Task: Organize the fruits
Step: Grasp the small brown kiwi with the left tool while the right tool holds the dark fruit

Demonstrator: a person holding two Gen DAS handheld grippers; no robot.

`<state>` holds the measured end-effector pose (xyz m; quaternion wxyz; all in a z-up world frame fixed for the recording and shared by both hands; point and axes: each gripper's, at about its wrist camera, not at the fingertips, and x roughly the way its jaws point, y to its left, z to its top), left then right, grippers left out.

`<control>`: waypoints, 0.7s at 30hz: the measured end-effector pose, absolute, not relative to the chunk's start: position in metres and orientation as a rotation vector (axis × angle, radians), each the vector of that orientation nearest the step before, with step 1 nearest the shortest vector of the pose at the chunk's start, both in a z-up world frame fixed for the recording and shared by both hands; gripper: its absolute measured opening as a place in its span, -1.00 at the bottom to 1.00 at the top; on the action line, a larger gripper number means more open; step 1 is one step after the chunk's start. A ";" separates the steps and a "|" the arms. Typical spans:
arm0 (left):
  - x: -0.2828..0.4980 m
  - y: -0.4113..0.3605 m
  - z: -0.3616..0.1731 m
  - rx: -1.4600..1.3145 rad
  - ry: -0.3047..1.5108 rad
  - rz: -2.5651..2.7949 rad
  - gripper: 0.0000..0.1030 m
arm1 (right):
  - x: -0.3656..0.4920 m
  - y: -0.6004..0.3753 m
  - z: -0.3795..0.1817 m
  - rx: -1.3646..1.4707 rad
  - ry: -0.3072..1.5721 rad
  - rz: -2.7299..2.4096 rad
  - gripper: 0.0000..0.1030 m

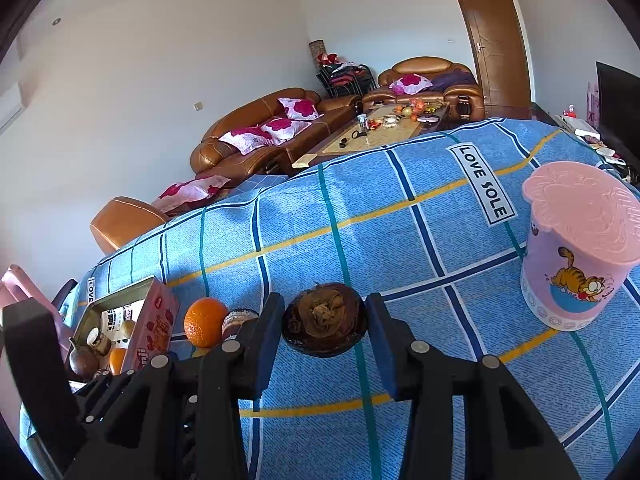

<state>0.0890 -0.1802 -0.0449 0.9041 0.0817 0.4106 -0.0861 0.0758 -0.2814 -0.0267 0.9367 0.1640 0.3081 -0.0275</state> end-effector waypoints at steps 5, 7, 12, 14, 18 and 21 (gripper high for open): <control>0.095 -0.183 -0.049 0.175 0.868 -0.148 -0.14 | 0.075 -0.281 -0.027 0.328 0.632 -0.053 -0.14; 0.096 -0.184 -0.049 0.175 0.870 -0.149 -0.14 | 0.075 -0.281 -0.027 0.331 0.631 -0.054 -0.14; 0.096 -0.181 -0.049 0.149 0.879 -0.204 -0.42 | 0.077 -0.279 -0.030 0.328 0.638 -0.056 -0.14; 0.096 -0.181 -0.048 0.152 0.878 -0.204 -0.43 | 0.078 -0.278 -0.030 0.325 0.641 -0.056 -0.14; 0.095 -0.178 -0.048 0.112 0.884 -0.226 -0.43 | 0.078 -0.278 -0.031 0.322 0.640 -0.059 -0.14; 0.090 -0.178 -0.046 0.091 0.881 -0.259 -0.44 | 0.079 -0.279 -0.032 0.325 0.638 -0.062 -0.14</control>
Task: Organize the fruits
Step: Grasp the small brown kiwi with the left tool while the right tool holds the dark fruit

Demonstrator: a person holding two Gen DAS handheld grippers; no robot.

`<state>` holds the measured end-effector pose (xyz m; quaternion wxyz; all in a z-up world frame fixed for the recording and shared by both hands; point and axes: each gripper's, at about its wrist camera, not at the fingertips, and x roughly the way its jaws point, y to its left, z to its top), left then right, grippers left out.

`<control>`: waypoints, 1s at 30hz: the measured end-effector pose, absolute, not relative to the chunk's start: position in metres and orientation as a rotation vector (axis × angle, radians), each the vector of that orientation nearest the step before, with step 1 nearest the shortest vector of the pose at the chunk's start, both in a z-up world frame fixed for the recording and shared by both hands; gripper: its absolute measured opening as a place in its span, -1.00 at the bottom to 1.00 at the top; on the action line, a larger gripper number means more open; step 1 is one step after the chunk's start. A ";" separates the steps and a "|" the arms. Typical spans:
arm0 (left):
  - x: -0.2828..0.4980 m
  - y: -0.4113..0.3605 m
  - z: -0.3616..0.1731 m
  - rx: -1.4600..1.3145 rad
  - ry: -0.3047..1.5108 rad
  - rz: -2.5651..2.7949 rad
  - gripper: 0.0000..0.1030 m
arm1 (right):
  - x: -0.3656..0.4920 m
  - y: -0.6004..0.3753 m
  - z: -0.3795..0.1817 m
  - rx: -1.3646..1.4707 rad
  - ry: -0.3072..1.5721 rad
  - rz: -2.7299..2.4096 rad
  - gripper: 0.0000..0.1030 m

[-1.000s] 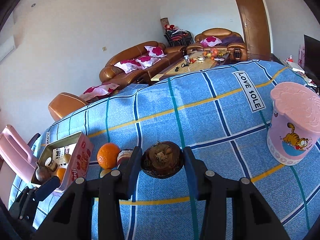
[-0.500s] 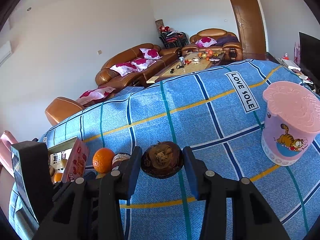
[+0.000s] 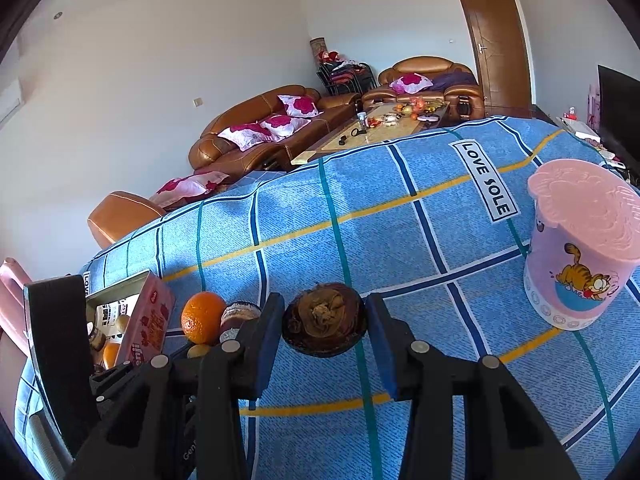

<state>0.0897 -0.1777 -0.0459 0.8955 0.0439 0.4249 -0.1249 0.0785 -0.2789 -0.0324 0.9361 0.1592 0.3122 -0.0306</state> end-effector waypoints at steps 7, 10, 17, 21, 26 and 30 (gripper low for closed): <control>0.063 -0.176 -0.033 0.111 0.787 -0.281 -0.44 | 0.075 -0.280 -0.030 0.318 0.615 -0.068 -0.14; 0.051 -0.173 -0.028 0.123 0.755 -0.289 -0.44 | 0.074 -0.280 -0.030 0.313 0.614 -0.072 -0.14; 0.034 -0.164 -0.016 0.191 0.646 -0.264 -0.44 | 0.069 -0.275 -0.029 0.268 0.580 -0.085 -0.14; 0.027 -0.157 -0.013 0.203 0.611 -0.247 -0.43 | 0.066 -0.268 -0.029 0.217 0.561 -0.099 -0.14; 0.025 -0.149 -0.014 0.185 0.619 -0.247 -0.43 | 0.056 -0.269 -0.025 0.223 0.525 -0.135 -0.14; 0.023 -0.145 -0.015 0.177 0.621 -0.245 -0.44 | 0.044 -0.268 -0.024 0.226 0.511 -0.164 -0.14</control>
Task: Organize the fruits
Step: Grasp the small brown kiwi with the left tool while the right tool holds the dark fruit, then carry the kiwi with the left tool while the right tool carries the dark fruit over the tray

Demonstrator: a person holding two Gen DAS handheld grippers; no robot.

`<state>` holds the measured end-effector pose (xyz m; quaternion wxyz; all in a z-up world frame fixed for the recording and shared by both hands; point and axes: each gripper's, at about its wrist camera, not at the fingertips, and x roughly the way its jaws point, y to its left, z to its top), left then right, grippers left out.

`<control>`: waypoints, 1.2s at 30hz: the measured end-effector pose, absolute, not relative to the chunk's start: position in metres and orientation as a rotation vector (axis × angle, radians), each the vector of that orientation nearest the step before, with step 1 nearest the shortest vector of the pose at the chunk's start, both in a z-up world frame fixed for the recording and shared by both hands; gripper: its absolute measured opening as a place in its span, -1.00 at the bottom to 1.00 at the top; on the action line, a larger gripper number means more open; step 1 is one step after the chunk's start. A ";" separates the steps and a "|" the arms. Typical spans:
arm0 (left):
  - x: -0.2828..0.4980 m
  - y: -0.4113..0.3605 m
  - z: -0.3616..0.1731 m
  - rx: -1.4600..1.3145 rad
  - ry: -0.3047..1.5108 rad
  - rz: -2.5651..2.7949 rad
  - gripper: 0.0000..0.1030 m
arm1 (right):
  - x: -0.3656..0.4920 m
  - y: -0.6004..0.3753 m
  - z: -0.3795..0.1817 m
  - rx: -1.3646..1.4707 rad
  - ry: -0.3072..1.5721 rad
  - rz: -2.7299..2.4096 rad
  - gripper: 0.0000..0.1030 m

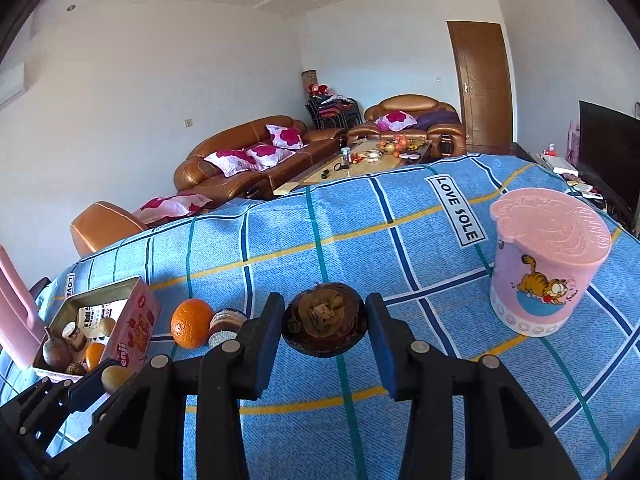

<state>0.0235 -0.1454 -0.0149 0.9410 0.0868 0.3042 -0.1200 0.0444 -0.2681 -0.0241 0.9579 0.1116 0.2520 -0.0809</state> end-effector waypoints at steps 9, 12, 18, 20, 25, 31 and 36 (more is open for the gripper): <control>0.013 -0.133 -0.014 0.175 0.609 -0.243 -0.44 | 0.003 -0.245 -0.019 0.174 0.461 -0.194 -0.14; 0.008 -0.128 -0.014 0.171 0.603 -0.244 -0.44 | -0.009 -0.237 -0.017 0.161 0.443 -0.191 -0.14; 0.001 -0.114 -0.012 0.166 0.591 -0.236 -0.44 | -0.017 -0.217 -0.015 0.120 0.431 -0.182 -0.14; 0.000 -0.108 -0.012 0.162 0.592 -0.232 -0.44 | -0.018 -0.211 -0.015 0.112 0.429 -0.176 -0.14; 0.002 -0.091 -0.012 0.141 0.599 -0.208 -0.44 | -0.020 -0.197 -0.017 0.112 0.439 -0.151 -0.14; 0.001 -0.070 -0.012 0.133 0.591 -0.167 -0.44 | -0.019 -0.171 -0.017 0.091 0.444 -0.099 -0.14; 0.002 -0.047 -0.012 0.118 0.589 -0.123 -0.44 | -0.014 -0.145 -0.019 0.071 0.448 -0.042 -0.14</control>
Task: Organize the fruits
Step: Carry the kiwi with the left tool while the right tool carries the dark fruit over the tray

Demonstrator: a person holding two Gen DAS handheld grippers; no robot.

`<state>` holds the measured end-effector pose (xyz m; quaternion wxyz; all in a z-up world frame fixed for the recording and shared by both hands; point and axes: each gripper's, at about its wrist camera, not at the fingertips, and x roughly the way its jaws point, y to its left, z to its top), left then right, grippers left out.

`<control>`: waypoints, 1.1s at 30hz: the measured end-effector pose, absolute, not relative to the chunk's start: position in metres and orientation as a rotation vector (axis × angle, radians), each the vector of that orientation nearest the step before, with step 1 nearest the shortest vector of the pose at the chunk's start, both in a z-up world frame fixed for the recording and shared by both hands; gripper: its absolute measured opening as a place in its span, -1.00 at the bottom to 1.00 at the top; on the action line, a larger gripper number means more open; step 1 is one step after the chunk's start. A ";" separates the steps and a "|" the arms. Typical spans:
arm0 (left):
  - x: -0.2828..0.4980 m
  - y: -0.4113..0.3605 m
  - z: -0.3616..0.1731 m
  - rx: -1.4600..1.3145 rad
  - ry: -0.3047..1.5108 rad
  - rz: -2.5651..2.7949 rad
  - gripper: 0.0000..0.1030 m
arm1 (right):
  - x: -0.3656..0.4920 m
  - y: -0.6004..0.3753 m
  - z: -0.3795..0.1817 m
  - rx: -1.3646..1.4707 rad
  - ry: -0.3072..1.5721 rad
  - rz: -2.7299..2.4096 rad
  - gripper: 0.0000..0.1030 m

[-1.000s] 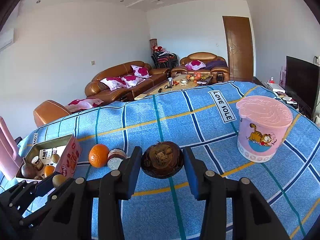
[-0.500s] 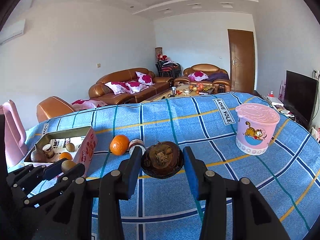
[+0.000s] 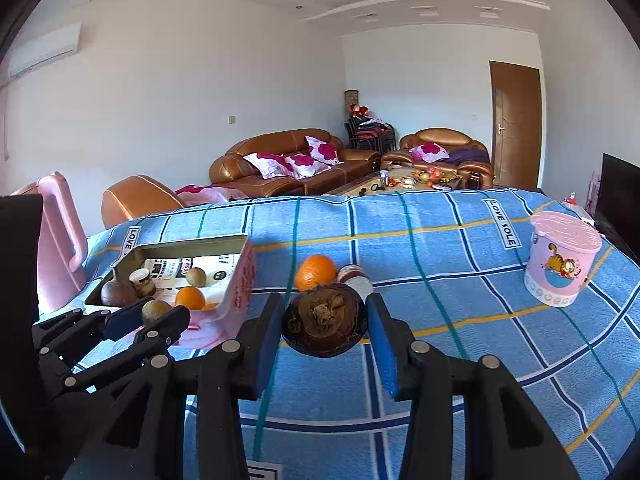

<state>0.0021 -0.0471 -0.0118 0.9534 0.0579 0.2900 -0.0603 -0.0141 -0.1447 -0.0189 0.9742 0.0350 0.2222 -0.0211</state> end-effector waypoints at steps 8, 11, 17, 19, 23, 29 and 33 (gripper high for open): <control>0.004 -0.009 -0.012 0.085 0.593 -0.062 -0.44 | -0.011 -0.115 -0.020 0.070 0.446 0.010 -0.14; 0.003 0.002 -0.013 0.075 0.593 -0.044 -0.44 | -0.011 -0.104 -0.020 0.074 0.452 0.031 -0.14; 0.002 0.026 -0.014 0.055 0.597 -0.006 -0.44 | -0.008 -0.076 -0.021 0.054 0.460 0.079 -0.14; 0.002 0.034 -0.015 0.042 0.601 0.008 -0.44 | -0.006 -0.065 -0.021 0.047 0.465 0.101 -0.14; 0.002 0.054 -0.015 0.021 0.604 0.049 -0.44 | -0.002 -0.047 -0.023 0.048 0.477 0.144 -0.14; 0.002 0.085 -0.016 -0.026 0.611 0.097 -0.44 | 0.006 -0.019 -0.024 0.034 0.488 0.212 -0.13; 0.006 0.102 -0.020 -0.041 0.632 0.143 -0.44 | 0.013 -0.005 -0.025 0.035 0.495 0.256 -0.13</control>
